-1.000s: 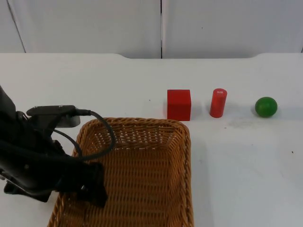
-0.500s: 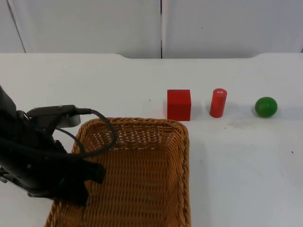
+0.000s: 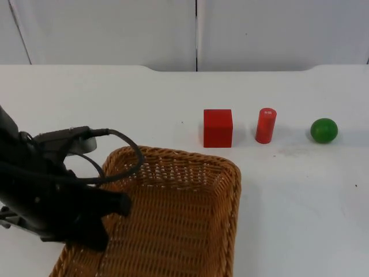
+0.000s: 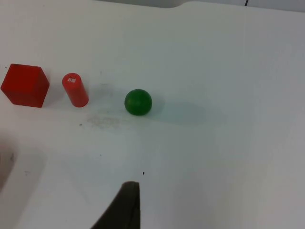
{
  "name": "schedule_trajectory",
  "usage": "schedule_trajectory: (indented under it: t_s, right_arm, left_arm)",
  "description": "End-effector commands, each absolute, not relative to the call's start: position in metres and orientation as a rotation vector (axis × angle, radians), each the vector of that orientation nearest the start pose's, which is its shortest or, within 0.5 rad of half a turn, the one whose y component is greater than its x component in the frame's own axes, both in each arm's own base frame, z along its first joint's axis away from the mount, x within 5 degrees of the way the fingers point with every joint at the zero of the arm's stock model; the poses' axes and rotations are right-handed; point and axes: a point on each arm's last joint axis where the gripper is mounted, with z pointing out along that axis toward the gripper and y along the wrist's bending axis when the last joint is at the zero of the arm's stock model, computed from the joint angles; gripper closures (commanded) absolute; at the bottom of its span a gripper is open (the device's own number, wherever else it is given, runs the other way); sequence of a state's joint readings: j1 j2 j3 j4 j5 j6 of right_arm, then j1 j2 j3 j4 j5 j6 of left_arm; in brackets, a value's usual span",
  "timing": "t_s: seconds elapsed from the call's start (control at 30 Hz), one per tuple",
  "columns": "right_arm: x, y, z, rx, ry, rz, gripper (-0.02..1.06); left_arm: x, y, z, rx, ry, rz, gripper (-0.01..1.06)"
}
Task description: Pick up the basket with the left hand and place the object to the left of the red cylinder into the basket with the right hand.
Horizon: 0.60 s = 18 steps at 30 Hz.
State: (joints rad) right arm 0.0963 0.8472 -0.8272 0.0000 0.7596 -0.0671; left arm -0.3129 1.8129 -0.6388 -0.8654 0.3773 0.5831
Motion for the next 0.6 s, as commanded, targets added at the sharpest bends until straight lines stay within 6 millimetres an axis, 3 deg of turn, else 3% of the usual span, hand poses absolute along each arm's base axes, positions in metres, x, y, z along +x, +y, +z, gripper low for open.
schedule_trajectory:
  t_s: [0.0, 0.3, 0.57]
  right_arm:
    - [0.160, 0.015, 0.342, -0.184, 2.240, 0.011, -0.01]
    - [0.160, 0.015, 0.342, -0.184, 2.244, 0.011, -0.01]
    - [0.160, 0.015, 0.342, -0.180, 2.249, 0.021, -0.01]
  left_arm:
    - [0.239, -0.106, 0.103, 0.112, 2.928, -0.543, 1.05]
    - [0.237, -0.086, 0.139, 0.023, 2.893, -0.670, 1.05]
    - [0.230, -0.060, 0.158, -0.018, 2.948, -0.630, 1.05]
